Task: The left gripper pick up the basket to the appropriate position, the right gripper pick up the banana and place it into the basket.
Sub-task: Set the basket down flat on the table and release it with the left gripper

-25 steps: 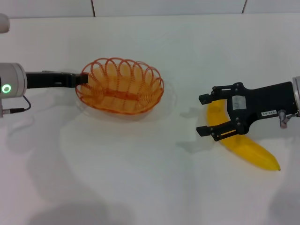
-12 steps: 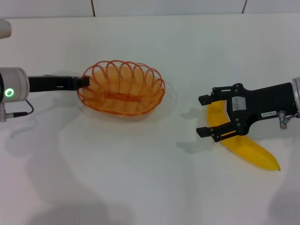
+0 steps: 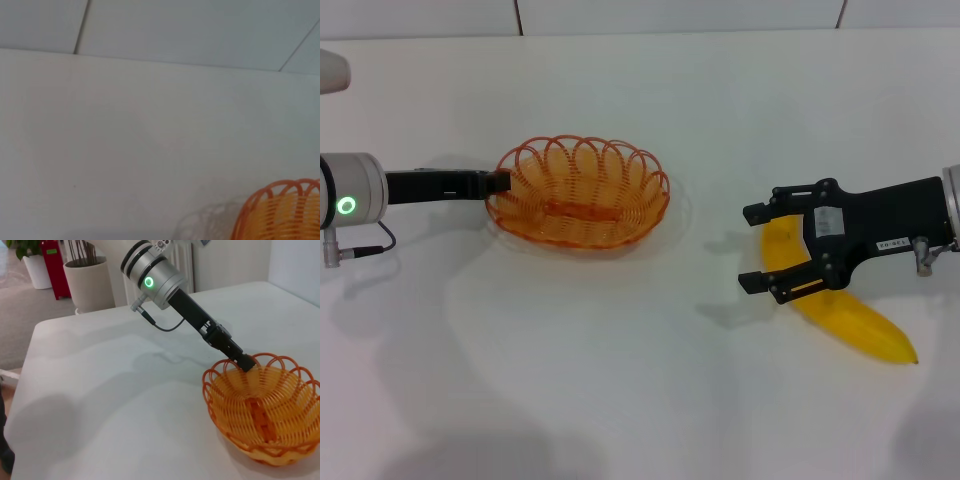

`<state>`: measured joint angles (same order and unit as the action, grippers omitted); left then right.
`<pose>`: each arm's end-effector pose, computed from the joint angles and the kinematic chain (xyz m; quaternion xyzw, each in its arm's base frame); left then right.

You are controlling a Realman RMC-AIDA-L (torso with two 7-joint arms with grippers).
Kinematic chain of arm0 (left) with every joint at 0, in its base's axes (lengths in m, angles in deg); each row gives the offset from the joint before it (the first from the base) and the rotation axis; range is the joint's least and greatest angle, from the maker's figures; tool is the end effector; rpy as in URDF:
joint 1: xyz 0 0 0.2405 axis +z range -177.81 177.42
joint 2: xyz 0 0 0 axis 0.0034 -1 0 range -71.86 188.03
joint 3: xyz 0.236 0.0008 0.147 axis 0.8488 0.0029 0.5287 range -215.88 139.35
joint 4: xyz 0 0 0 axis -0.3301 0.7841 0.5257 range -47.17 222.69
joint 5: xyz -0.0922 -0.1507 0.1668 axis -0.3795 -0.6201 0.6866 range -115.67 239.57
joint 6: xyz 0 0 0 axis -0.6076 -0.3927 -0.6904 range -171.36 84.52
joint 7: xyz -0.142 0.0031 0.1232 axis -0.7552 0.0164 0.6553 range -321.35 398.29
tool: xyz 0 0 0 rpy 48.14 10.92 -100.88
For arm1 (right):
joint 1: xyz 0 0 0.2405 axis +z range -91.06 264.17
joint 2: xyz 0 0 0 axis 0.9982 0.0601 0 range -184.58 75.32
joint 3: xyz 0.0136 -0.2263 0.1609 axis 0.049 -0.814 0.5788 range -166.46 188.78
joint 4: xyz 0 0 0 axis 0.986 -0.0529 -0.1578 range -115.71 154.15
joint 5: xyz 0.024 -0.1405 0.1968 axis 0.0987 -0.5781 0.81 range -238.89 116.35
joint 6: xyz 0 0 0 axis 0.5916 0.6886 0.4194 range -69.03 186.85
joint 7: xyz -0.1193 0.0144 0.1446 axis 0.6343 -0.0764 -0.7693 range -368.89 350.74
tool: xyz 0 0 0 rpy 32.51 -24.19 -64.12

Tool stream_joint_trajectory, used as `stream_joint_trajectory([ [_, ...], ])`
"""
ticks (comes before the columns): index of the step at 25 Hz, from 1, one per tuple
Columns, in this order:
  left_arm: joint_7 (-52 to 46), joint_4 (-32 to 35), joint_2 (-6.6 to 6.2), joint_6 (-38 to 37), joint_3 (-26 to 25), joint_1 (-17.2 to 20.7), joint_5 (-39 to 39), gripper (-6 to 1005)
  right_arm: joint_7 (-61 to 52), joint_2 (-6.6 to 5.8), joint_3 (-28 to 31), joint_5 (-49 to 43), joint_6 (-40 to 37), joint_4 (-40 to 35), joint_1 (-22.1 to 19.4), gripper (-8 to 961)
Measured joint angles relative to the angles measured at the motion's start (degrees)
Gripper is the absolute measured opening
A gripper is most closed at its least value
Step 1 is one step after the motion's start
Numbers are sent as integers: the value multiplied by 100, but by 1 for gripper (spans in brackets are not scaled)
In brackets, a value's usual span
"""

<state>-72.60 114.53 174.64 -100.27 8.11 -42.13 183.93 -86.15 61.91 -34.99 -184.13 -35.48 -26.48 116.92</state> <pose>-0.3011 0.4734 -0.0749 -0.8511 -0.4534 -0.1257 0.2331 0.2860 0.3713 -0.0319 -0.9824 0.1171 0.1242 0.0759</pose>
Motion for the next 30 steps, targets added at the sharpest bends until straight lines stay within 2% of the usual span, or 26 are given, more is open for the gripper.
stream_joint_trajectory([
  [16, 83, -5, 26, 7, -5, 18, -11, 65, -24, 0, -123, 8, 0, 0, 13, 900],
  [22, 85, -5, 26, 7, -17, 43, -10, 102, -27, 0, -122, 8, 0, 4, 13, 900],
  [27, 103, -5, 25, 7, -14, 61, -40, 323, -26, 0, -122, 8, 4, 7, 6, 899],
  [30, 281, -5, 25, -21, 5, 74, -191, 374, -21, 0, -120, 8, 18, 9, -15, 899],
])
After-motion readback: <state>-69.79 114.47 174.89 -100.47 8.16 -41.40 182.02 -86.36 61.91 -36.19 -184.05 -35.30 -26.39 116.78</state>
